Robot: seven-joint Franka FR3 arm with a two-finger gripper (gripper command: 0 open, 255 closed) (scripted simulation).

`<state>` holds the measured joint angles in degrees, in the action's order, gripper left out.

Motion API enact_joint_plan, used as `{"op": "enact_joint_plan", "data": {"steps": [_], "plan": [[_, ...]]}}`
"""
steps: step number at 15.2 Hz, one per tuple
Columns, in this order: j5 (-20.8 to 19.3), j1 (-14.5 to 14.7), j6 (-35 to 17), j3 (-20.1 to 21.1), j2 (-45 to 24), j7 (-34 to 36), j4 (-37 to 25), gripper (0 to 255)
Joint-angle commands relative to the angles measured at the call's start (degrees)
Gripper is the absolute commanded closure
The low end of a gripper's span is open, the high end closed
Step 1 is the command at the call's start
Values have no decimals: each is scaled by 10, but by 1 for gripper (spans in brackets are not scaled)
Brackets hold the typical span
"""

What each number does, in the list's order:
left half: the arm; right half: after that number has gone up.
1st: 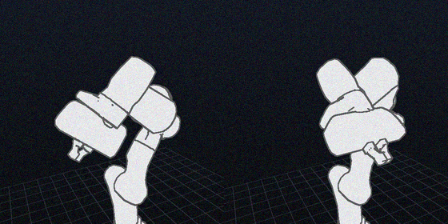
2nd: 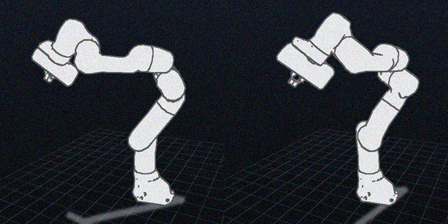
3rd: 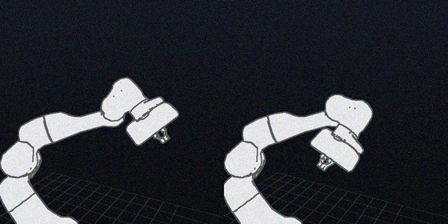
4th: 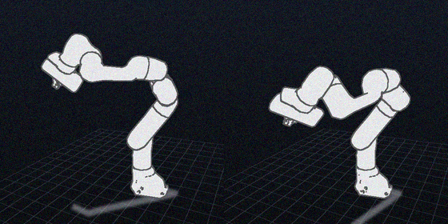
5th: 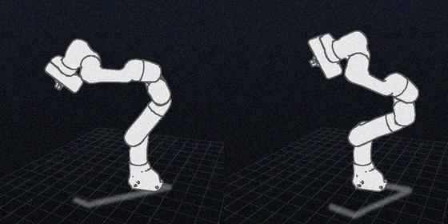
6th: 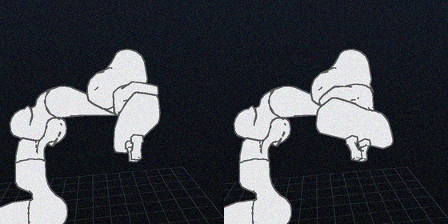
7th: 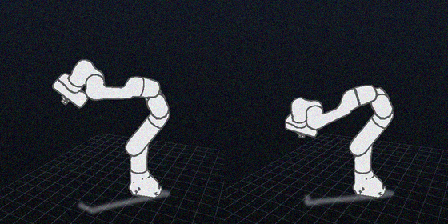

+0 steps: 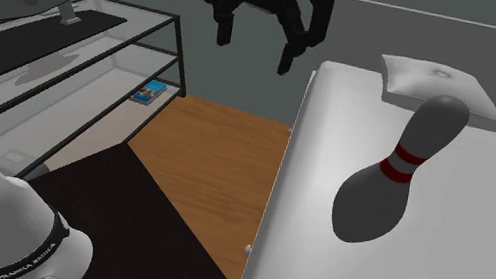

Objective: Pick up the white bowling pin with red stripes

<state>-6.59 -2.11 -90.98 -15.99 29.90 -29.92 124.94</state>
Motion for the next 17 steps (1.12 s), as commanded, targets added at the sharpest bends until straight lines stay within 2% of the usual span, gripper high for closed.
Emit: {"op": "enact_joint_plan", "data": {"steps": [1, 5, 9, 13, 17], "plan": [[-2, 2, -11, -22, -32, -39, -27, 0], [7, 7, -29, -68, -107, -119, -93, 0], [35, 8, -37, -109, -193, -204, -173, 0], [84, -2, -32, -144, -291, -291, -271, 0], [148, -34, -8, -163, -402, -374, -392, 0]]}}
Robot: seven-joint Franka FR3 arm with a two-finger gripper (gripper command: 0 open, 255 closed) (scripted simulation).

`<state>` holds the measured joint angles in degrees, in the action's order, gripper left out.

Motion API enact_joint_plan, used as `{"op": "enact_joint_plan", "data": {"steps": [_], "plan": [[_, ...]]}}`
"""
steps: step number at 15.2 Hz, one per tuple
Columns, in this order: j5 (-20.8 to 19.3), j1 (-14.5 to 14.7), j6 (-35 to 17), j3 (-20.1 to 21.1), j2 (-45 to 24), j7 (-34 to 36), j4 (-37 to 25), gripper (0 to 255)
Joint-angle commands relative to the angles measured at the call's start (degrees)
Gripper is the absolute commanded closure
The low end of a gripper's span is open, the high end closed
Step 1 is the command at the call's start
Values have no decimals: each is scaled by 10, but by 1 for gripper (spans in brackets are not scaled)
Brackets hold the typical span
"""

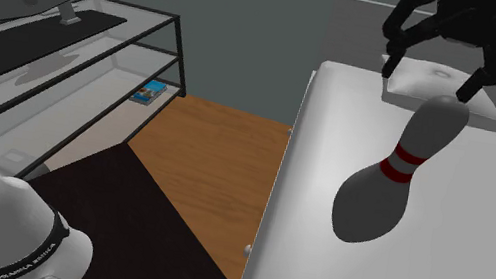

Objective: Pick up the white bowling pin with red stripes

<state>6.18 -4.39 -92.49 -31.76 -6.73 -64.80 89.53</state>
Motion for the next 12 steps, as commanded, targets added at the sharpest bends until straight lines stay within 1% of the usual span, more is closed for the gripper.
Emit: {"op": "enact_joint_plan", "data": {"steps": [1, 3, 10, 12], "plan": [[38, -23, 17, -7, -65, -44, -73, 0], [67, -49, 37, -5, -115, -72, -138, 0], [61, -39, -22, -2, -104, -74, -69, 0], [61, -39, -26, -2, -104, -74, -64, 0]]}}
